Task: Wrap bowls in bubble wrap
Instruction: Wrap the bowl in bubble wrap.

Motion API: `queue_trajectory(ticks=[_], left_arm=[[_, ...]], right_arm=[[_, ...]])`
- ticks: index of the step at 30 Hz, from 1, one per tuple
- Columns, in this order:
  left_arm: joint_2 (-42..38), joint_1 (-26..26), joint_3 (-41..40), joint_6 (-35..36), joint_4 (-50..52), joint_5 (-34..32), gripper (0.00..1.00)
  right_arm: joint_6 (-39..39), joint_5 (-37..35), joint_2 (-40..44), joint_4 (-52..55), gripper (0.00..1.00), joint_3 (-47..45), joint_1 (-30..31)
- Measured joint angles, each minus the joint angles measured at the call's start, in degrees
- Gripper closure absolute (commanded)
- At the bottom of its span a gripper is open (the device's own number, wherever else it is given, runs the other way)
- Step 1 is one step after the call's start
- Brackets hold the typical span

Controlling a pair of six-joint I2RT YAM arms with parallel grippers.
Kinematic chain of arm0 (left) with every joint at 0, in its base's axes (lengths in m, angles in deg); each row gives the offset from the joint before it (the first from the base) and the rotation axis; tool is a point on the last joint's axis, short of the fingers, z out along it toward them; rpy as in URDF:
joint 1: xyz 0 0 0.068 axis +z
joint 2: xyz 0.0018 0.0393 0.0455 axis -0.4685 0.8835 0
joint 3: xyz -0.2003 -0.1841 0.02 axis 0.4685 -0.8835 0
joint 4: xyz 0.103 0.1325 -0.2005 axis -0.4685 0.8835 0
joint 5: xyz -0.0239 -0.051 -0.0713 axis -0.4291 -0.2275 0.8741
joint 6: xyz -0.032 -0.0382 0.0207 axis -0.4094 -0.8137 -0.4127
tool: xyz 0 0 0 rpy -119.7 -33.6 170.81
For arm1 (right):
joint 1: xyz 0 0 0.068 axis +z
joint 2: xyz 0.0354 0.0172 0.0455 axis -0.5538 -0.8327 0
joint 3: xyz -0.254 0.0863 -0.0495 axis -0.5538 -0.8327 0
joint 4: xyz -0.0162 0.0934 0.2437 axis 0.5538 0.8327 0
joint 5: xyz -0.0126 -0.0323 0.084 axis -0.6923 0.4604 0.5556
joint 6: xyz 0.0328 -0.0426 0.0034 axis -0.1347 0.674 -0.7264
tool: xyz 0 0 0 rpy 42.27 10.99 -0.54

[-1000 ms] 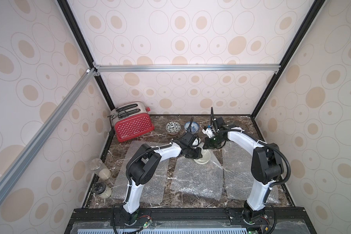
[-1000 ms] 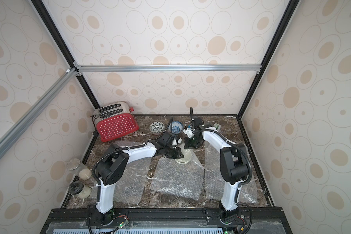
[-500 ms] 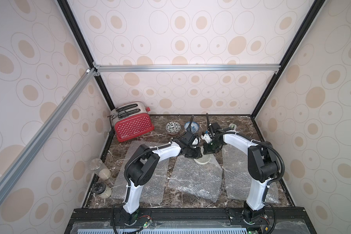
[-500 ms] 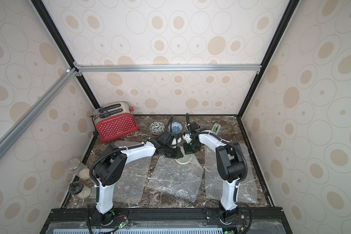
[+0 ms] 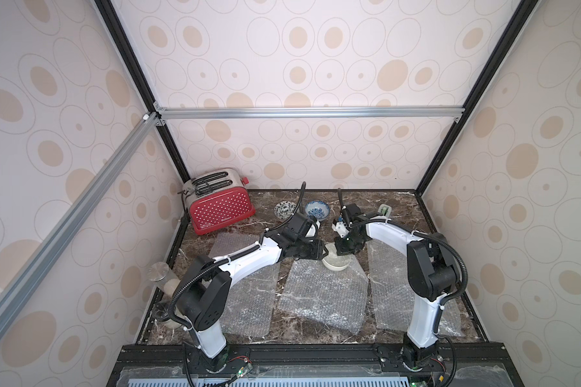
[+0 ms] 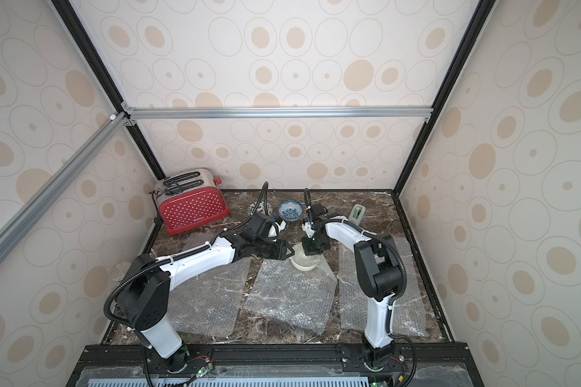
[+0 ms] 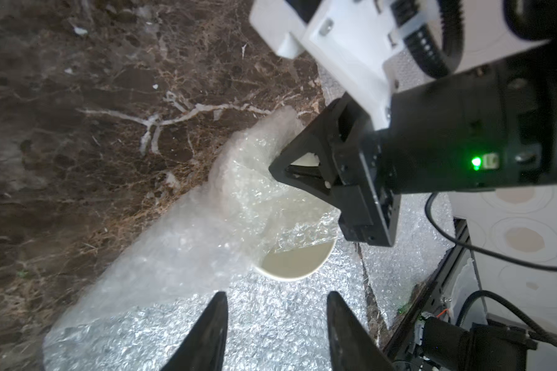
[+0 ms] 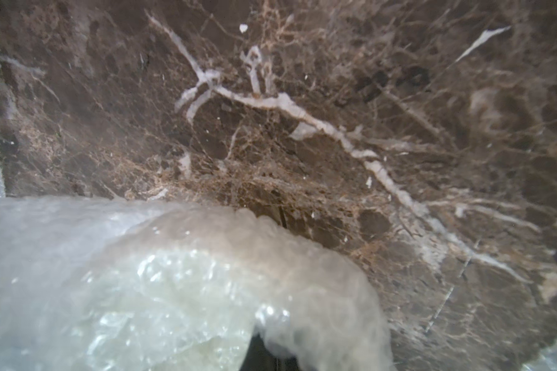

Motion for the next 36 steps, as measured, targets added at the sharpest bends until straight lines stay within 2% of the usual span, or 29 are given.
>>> queue_trajectory(ticks=[3, 7, 12, 19, 23, 26, 30, 32, 36], left_arm=[[2.40, 1.75, 1.64, 1.27, 1.16, 0.04, 0.46], [8.48, 3.02, 8.20, 5.46, 2.93, 0.68, 0.45], [16.31, 4.11, 15.69, 12.61, 4.83, 4.57, 0.43], [22.01, 4.96, 16.48, 16.35, 5.03, 11.69, 0.44], [23.98, 4.98, 17.66, 16.68, 4.87, 12.98, 0.47], [24.98, 4.94, 17.90, 16.72, 4.59, 13.00, 0.50], [25.49, 4.55, 18.71, 16.65, 4.98, 11.74, 0.62], [25.68, 4.26, 19.47, 16.55, 5.42, 10.80, 0.72], [25.68, 3.80, 19.96, 16.31, 5.97, 8.39, 0.78]], right_arm=[[-0.02, 0.09, -0.09, -0.42, 0.97, 0.00, 0.02], [-0.04, 0.09, -0.09, -0.59, 0.97, 0.00, 0.20], [-0.04, 0.26, -0.07, -0.94, 0.97, -0.31, 0.28], [-0.02, 0.46, -0.07, -1.64, 0.97, -0.72, 0.28], [-0.02, 0.68, -0.07, -1.73, 0.97, -0.72, 0.28], [-0.02, 0.83, -0.07, -1.86, 0.97, -0.72, 0.28], [-0.02, 1.20, -0.04, -2.49, 0.96, -0.85, 0.33], [-0.04, 1.33, 0.02, -2.78, 0.92, -0.98, 0.33], [-0.33, 1.86, 0.48, -2.91, 0.80, -0.98, 0.46]])
